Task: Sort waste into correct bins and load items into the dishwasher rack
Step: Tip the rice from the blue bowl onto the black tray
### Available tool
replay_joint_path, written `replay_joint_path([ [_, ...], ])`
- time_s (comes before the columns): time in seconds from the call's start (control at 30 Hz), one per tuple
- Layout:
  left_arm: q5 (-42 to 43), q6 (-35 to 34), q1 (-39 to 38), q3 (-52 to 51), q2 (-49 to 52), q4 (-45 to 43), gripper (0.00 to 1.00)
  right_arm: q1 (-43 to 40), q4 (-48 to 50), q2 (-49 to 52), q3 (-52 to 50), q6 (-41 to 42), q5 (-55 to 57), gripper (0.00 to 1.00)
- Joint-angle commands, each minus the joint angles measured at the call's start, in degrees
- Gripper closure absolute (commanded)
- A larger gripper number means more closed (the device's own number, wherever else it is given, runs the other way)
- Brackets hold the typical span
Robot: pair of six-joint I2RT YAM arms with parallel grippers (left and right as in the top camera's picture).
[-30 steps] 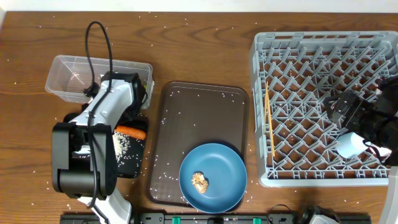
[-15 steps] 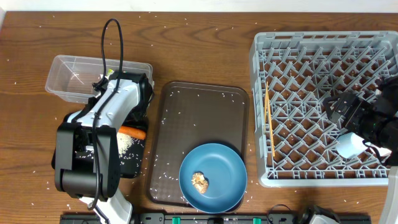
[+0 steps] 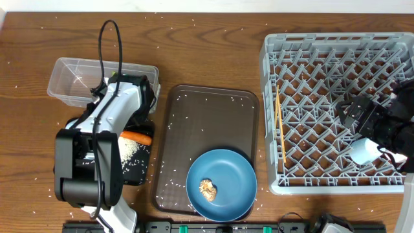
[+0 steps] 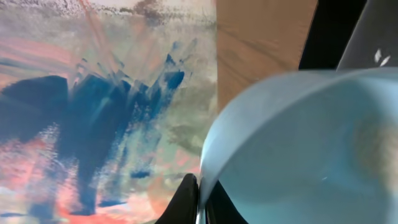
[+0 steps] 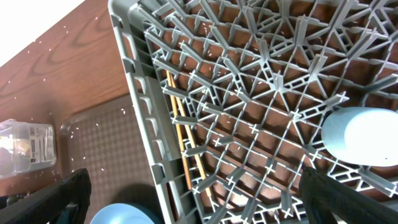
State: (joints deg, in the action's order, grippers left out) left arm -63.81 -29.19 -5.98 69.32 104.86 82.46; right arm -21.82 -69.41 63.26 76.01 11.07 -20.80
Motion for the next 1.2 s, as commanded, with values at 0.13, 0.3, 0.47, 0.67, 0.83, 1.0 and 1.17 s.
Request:
replay_joint_path([
  [0.13,-1.16,-0.24,0.24,0.55,-0.61,-1.68,0.94,0.48,0.02,-0.04,0.37,-0.87,-0.46,0.01],
  [0.3,0.11,4.63,0.74,0.0,-0.42,-2.03,0.94,0.48,0.22,-0.04,0.37,-0.9,-0.44,0.01],
  [0.47,0.13,0.15,0.11,0.66,-1.03,-1.42,0.94,0.48,0.7,-0.02,0.37,-1.51,-0.46,0.01],
  [0.67,0.07,3.78,1.18,-0.11,-1.14,-1.84,0.94,0.48,0.42,-0.02,0.37,-1.51,-0.46,0.01],
  [0.83,0.44,6.47,4.55,-0.24,-1.11,-0.59,0.94,0.48,-0.24,-0.02,0.37,-1.97,-0.39,0.01],
  [1.0,3.06,-4.92,4.55,-1.16,-1.55,0.5,0.94,0.48,0.0,-0.02,0.37,-2.12,-0.44,0.01],
  [1.17,5.88,-3.06,4.31,0.09,-1.46,-0.2,0.94,0.48,-0.04,-0.04,0.37,-2.16,-0.42,0.01],
])
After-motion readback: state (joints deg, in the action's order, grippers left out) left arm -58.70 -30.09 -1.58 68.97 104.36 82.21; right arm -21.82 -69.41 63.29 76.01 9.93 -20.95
